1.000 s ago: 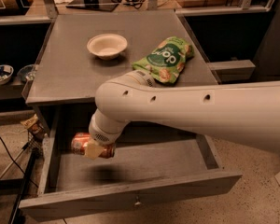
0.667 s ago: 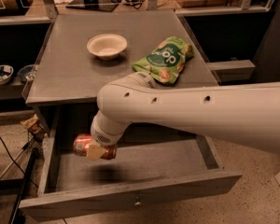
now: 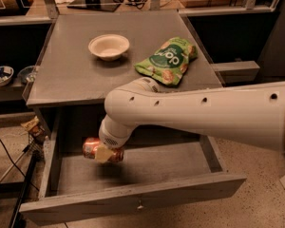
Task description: Place coke can into top drawer
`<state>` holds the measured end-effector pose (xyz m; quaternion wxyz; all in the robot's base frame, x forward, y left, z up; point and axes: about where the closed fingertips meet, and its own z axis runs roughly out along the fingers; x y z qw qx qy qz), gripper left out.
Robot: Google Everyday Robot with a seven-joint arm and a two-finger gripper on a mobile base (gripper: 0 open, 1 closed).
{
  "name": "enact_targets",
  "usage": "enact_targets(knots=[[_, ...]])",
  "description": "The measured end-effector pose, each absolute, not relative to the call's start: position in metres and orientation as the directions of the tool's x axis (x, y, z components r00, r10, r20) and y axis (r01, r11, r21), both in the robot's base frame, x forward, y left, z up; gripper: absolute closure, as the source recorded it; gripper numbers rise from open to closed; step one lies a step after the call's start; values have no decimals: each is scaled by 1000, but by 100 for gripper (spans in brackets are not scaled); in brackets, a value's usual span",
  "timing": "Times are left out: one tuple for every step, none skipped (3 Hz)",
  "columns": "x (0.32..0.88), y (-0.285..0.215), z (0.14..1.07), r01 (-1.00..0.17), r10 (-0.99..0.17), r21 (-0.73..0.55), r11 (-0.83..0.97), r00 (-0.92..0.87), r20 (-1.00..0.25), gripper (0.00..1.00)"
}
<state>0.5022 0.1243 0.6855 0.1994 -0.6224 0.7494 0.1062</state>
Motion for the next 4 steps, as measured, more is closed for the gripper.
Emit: enact_targets(knots=[[502,124,686,-975,-891,-89,203,-146,-431,100],[509,122,676,-973,-895,-108,205,-142,-423,100],[514,115,657,-968,-897,-110,226,-163,-412,100],[510,107,634,-963,-892,-84,256,-202,-404,100]])
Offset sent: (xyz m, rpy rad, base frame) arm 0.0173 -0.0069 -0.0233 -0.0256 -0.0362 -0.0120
